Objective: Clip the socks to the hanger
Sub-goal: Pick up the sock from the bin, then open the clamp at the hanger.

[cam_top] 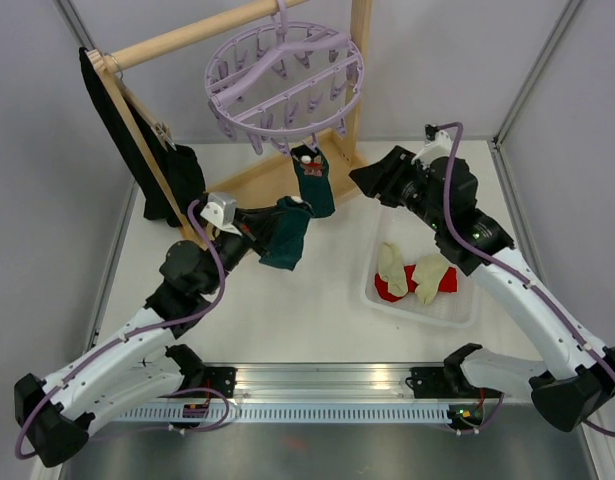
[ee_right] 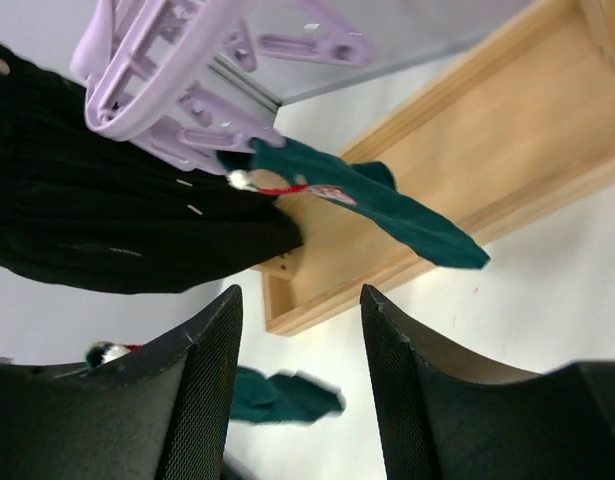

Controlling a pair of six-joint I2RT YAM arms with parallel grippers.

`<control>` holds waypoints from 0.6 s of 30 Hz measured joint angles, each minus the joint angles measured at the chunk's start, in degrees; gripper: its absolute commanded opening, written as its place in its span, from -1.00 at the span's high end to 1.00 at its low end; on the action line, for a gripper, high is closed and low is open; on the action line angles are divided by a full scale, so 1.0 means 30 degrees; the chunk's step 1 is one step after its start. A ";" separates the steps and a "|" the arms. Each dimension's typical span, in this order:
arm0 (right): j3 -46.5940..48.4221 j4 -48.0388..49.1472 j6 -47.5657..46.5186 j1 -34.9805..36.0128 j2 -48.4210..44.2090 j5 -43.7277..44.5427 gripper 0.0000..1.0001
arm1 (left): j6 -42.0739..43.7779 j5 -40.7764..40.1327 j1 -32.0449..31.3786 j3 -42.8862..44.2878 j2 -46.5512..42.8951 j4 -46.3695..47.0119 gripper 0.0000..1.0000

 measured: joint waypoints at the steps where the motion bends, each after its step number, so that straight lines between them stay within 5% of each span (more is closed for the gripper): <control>1: 0.0510 -0.0022 -0.0831 0.0619 0.0372 0.0780 -0.14 | -0.0015 -0.0372 0.0000 0.0000 -0.0488 -0.0561 0.95; 10: 0.2062 0.1785 -0.8378 0.2907 0.3315 0.5996 -0.22 | -0.0219 -0.2069 0.0000 0.0022 -0.2637 -0.3905 0.95; 18: 0.1239 0.6703 -1.4549 0.2827 0.4102 0.6382 -0.34 | -0.0204 -0.2171 0.0000 0.0095 -0.3082 -0.5348 0.95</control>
